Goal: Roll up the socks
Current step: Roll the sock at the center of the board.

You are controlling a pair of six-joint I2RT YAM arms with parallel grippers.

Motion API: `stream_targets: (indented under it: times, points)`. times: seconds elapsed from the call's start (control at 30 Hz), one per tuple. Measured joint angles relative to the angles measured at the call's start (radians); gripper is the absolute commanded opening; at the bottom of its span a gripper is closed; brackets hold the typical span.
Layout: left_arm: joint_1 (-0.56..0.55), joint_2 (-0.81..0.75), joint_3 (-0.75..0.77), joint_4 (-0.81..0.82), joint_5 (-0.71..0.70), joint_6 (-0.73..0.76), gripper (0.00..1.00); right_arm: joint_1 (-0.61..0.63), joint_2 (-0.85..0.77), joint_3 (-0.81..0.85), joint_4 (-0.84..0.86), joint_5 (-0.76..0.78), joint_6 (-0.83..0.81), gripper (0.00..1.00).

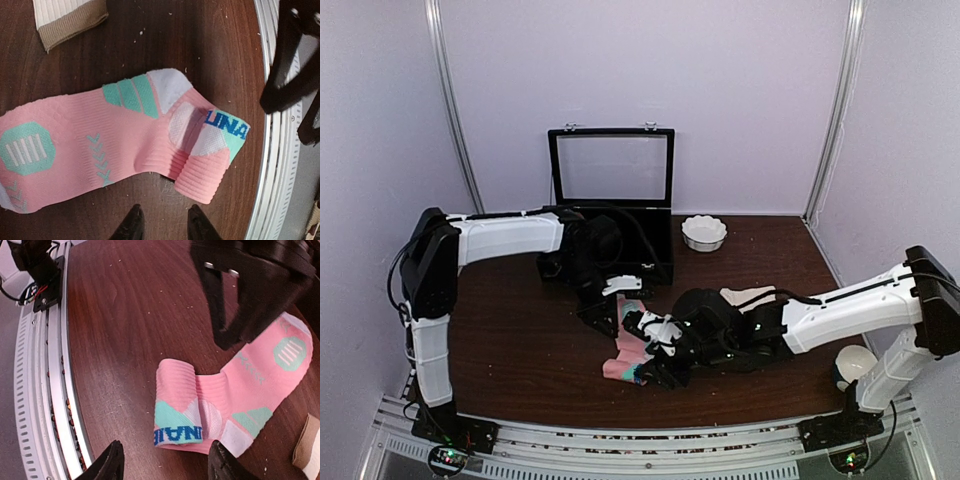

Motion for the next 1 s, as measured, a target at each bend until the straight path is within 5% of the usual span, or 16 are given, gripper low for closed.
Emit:
stream_targets:
  times: [0.43,0.7,1.0]
  points:
    - [0.024,0.157,0.079,0.002,-0.016,-0.032,0.3,0.057,0.227,0.182,-0.035,0.13,-0.176,0.55]
    - [0.026,0.238,0.172,0.015,-0.051,-0.039,0.26,0.051,0.288,0.156,-0.016,0.134,-0.171,0.28]
    - [0.024,0.292,0.226,0.019,-0.116,-0.045,0.24,-0.02,0.288,0.115,0.055,-0.031,-0.066,0.07]
